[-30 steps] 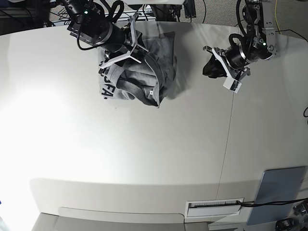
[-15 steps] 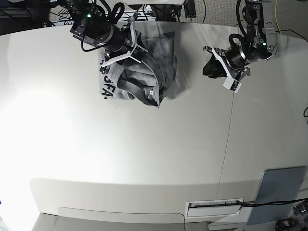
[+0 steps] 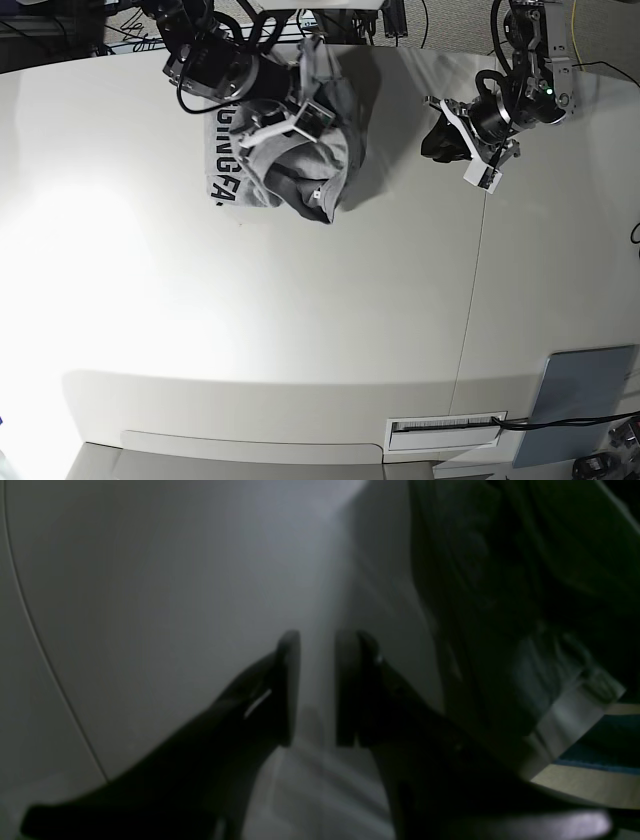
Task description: Fold the T-shirt properly
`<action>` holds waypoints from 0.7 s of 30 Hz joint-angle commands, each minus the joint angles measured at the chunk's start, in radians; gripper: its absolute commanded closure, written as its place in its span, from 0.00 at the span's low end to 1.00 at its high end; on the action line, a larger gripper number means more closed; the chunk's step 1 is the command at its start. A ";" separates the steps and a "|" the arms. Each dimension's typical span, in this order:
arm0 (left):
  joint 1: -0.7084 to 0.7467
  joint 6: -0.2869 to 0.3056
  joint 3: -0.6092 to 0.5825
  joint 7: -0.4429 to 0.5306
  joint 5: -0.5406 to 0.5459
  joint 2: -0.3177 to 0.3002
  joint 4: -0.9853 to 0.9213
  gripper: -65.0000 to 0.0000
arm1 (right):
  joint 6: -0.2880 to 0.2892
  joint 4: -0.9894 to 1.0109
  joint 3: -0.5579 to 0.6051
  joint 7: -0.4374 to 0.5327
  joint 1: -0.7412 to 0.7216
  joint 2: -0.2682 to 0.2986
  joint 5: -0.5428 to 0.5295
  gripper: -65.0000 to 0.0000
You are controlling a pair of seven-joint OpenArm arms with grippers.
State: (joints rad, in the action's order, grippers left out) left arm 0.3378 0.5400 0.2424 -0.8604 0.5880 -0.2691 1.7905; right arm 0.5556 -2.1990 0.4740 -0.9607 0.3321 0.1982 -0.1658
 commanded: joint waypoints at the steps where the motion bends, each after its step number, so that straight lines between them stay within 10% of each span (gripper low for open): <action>1: -0.003 0.003 0.003 0.022 0.017 -0.008 0.017 0.79 | 0.002 -0.021 0.014 0.026 -0.014 -0.014 -0.011 1.00; 11: -0.003 0.003 0.003 0.022 0.018 -0.008 0.017 0.79 | -0.002 -0.018 0.136 0.035 -0.050 -0.153 0.039 1.00; 21: -0.003 0.004 0.003 0.022 0.018 -0.008 0.017 0.79 | -0.002 -0.018 0.136 0.016 -0.049 -0.163 -0.063 1.00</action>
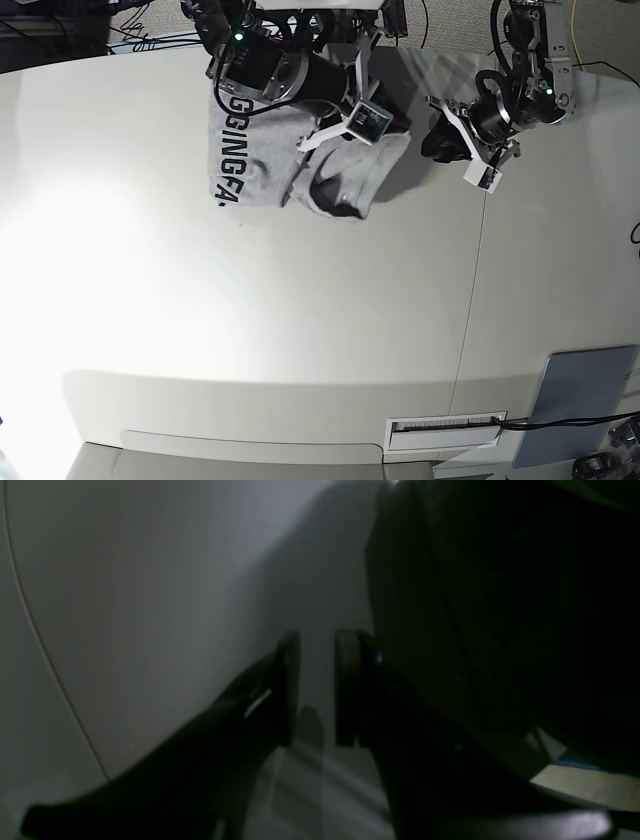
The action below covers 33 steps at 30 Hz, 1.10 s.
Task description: Fold the T-shirt properly
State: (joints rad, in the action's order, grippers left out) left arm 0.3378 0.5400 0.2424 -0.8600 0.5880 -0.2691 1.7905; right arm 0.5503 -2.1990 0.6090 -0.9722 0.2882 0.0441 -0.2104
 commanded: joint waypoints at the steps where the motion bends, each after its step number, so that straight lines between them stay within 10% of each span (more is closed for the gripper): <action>1: -0.003 0.004 0.003 0.021 0.018 -0.008 0.017 0.79 | 0.003 -0.018 0.001 0.027 -0.006 -0.008 -0.029 1.00; 9: -0.003 0.004 0.003 0.021 0.018 -0.008 0.017 0.79 | 0.016 -0.018 0.000 0.018 -0.006 -0.008 -0.069 1.00; 17: -0.003 0.004 0.003 0.021 0.018 -0.008 0.017 0.79 | 0.089 -0.019 0.000 0.034 -0.006 -0.007 -0.069 0.60; 24: 0.001 0.013 0.003 0.011 0.019 -0.023 0.044 0.88 | 0.010 -0.019 -0.042 0.034 -0.058 -0.005 0.006 0.61; 29: 0.031 0.158 -0.003 -0.084 0.177 -0.027 0.097 1.00 | -0.073 -0.018 -0.197 0.039 -0.098 0.030 0.077 0.89; 33: 0.054 0.158 -0.054 -0.191 0.230 -0.025 0.097 1.00 | -0.072 0.005 -0.321 0.041 -0.102 0.097 0.077 1.00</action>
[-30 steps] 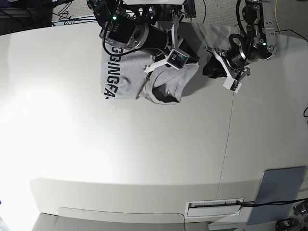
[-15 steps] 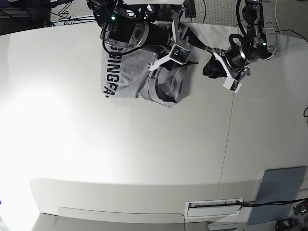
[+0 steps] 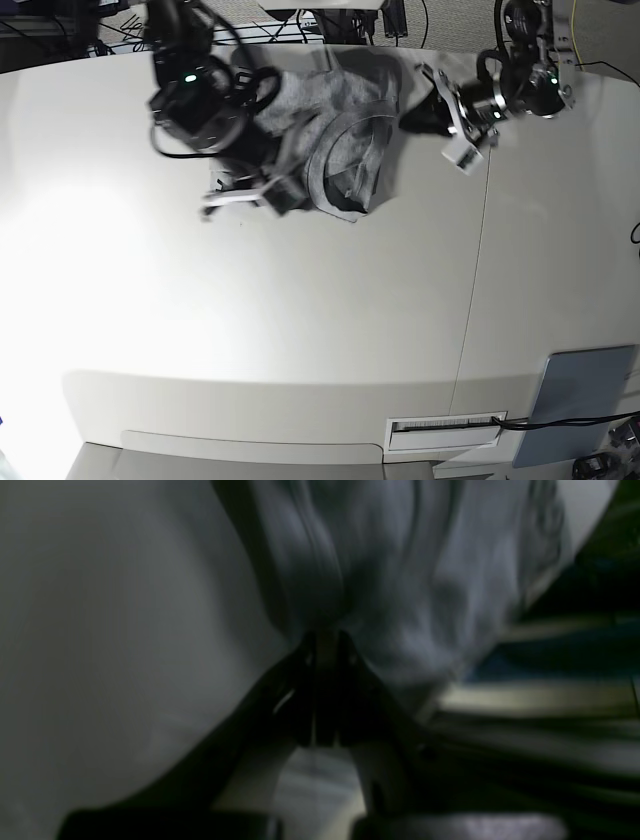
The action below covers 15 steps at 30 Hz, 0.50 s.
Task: Fold the T-shirt properly
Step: 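Pinch the bundle sides with both grippers and smooth it flat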
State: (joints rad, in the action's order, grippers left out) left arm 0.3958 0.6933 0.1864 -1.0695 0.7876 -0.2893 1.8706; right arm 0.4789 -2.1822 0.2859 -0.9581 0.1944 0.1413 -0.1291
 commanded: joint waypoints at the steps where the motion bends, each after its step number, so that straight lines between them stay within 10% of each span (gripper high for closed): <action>1: 0.001 0.005 -0.020 0.011 0.030 -0.005 0.016 1.00 | -0.002 0.007 -0.020 0.027 -0.008 0.017 -0.004 1.00; 15: 0.002 -0.066 -0.249 0.271 -0.346 -0.005 -0.032 1.00 | -0.010 0.306 -0.077 0.050 -0.061 0.058 0.031 1.00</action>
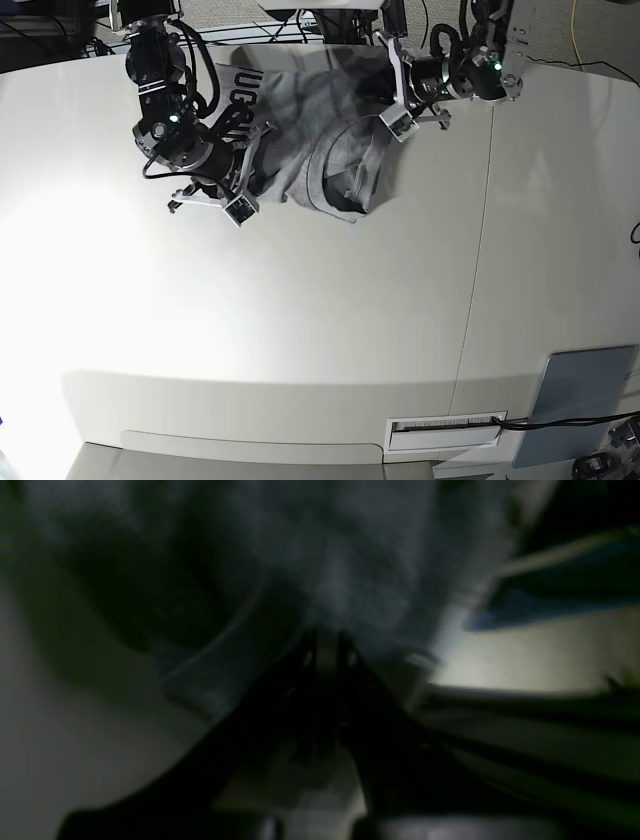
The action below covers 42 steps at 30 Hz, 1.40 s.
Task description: Fold the T-shirt properly
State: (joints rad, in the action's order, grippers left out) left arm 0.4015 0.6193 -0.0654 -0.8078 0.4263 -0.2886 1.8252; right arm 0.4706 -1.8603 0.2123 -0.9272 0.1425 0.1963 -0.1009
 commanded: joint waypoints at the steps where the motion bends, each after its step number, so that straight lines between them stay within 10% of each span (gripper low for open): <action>1: -0.007 -0.015 0.003 0.035 -0.024 -0.008 0.004 1.00 | -0.005 -0.016 -0.003 0.012 -0.010 0.003 0.005 1.00; 9: -0.119 -0.134 0.018 0.077 -0.208 -0.008 -0.101 1.00 | -0.004 -0.024 0.000 -0.047 0.047 -0.006 -0.098 1.00; 24: -0.338 -0.129 0.143 0.167 -0.092 -0.069 -0.263 1.00 | -0.105 -0.138 0.205 0.037 0.109 -0.036 -0.031 1.00; 36: -0.135 -0.219 0.180 0.123 0.093 -0.196 -0.099 1.00 | -0.138 -0.228 0.042 -0.065 0.177 -0.023 0.076 1.00; 42: -0.030 -0.220 0.179 0.295 0.083 -0.182 -0.116 1.00 | -0.138 -0.227 0.074 -0.024 0.276 0.000 0.099 1.00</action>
State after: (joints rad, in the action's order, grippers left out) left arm 0.3809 0.3965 0.1055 -0.5343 0.5014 -0.4610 1.6962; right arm 0.3305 -2.0686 0.2821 -0.9787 0.4210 0.1970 0.0063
